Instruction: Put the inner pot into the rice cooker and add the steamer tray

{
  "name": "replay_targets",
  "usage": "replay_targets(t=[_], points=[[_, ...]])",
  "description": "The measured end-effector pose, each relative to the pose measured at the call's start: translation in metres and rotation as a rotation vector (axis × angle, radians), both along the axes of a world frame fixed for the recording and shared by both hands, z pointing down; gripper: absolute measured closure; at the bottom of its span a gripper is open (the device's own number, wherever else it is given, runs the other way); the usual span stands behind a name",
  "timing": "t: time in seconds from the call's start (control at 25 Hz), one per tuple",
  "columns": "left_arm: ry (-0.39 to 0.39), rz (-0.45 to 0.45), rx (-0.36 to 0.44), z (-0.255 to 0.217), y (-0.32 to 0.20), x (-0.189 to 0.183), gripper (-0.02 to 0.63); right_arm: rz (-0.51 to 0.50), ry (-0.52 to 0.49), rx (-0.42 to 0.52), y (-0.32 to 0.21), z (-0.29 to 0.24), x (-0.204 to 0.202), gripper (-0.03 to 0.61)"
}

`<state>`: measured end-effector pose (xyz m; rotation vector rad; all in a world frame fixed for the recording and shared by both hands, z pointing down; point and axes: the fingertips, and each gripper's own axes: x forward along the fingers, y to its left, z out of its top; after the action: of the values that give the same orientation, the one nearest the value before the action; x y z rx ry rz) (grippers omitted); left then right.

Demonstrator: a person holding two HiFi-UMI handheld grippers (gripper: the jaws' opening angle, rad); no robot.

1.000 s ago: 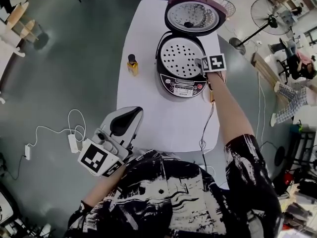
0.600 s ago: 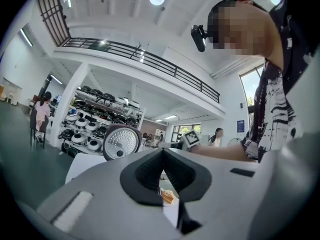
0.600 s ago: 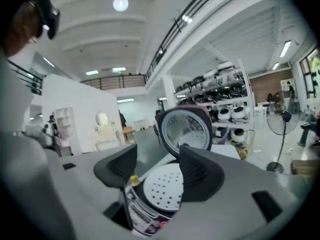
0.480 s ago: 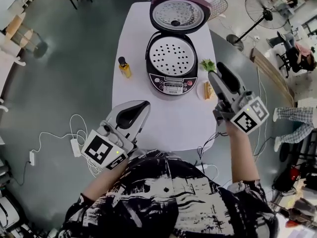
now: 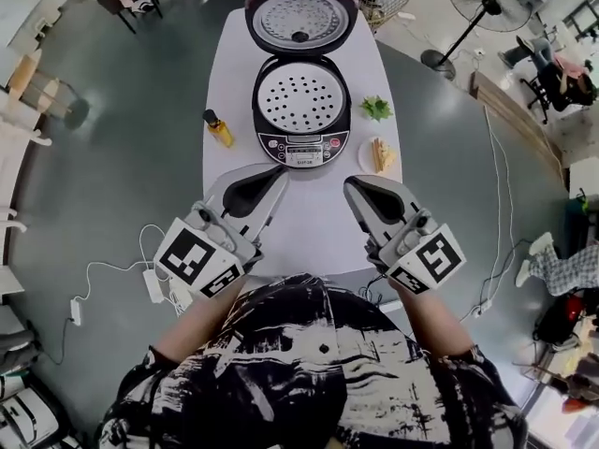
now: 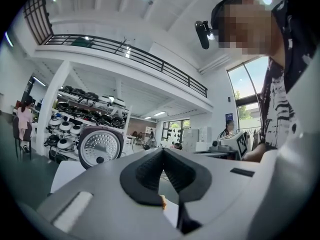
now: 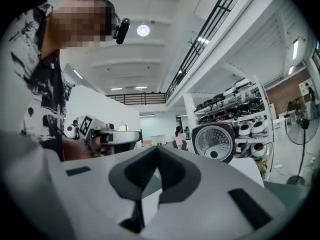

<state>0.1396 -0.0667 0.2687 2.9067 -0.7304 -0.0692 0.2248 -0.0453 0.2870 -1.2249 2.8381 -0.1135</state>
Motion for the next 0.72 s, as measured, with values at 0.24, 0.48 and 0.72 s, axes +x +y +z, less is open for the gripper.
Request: replay_targets(t=[0.24, 0.48, 0.72], points=[[-0.001, 0.020, 0.007, -0.004, 0.010, 0.012, 0.609, 0.011, 0.032, 0.029, 0.003, -0.011, 0.002, 0.581], [-0.002, 0.019, 0.011, -0.004, 0.014, 0.014, 0.609, 0.014, 0.044, 0.031, 0.005, -0.011, 0.004, 0.581], [-0.002, 0.002, 0.015, -0.002, 0.013, 0.009, 0.609, 0.004, 0.060, 0.031, 0.002, -0.007, -0.003, 0.583]])
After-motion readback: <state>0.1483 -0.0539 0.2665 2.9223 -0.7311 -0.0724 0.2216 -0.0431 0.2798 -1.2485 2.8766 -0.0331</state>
